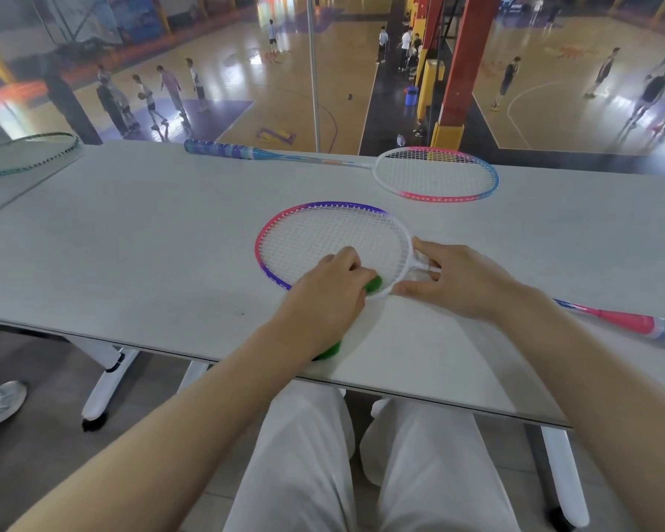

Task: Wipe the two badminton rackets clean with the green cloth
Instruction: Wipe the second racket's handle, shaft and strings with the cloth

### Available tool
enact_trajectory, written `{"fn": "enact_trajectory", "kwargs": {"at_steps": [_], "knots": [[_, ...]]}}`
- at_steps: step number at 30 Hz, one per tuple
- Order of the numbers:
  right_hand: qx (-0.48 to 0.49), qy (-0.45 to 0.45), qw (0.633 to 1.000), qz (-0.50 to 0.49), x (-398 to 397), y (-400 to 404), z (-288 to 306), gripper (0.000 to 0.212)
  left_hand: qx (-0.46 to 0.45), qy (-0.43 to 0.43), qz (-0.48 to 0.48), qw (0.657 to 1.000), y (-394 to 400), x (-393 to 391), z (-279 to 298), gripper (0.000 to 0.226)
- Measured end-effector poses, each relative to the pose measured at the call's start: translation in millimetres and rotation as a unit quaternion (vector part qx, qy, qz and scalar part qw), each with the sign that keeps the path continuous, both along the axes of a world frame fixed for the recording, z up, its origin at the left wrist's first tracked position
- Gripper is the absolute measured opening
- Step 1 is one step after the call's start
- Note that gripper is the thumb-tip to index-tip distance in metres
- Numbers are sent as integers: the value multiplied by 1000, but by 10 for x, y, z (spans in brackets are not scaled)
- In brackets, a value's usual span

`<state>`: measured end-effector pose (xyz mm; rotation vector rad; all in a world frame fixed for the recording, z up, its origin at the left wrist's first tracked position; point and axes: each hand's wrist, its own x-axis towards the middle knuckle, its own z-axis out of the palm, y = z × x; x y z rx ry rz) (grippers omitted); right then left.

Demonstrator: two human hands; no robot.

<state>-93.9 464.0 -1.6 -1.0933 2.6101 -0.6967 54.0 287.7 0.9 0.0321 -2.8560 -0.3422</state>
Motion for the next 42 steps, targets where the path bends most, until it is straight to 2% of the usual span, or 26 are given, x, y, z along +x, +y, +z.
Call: {"fn": "enact_trajectory", "kwargs": {"at_steps": [4, 10, 18, 21, 26, 31, 34, 37, 42], "knots": [[1, 1, 1000, -4, 0, 7, 0, 79, -11, -8, 49, 999, -468, 56, 13, 33], [-7, 2, 1000, -6, -7, -6, -15, 70, -48, -25, 149, 987, -1185, 89, 47, 32], [-9, 8, 1000, -9, -4, -14, -5, 72, -74, -66, 217, 971, -1015, -161, 81, 27], [-1, 11, 1000, -9, -14, -19, -7, 75, -53, -52, 190, 979, -894, -116, 103, 29], [-2, 4, 1000, -11, -13, -17, -7, 78, 12, -43, 93, 995, -423, -66, 134, 31], [-13, 1, 1000, -5, -15, -32, -14, 70, 17, -35, 4, 999, 62, -148, 116, 27], [-13, 4, 1000, -5, -26, -22, -19, 63, 21, -27, -15, 999, 180, -221, 94, 25], [-9, 14, 1000, -4, -22, -24, -16, 66, 28, -23, -29, 999, 153, -228, 92, 26], [3, 35, 999, -11, -3, -43, -14, 67, -22, -34, -12, 999, -19, -246, 110, 32]]}}
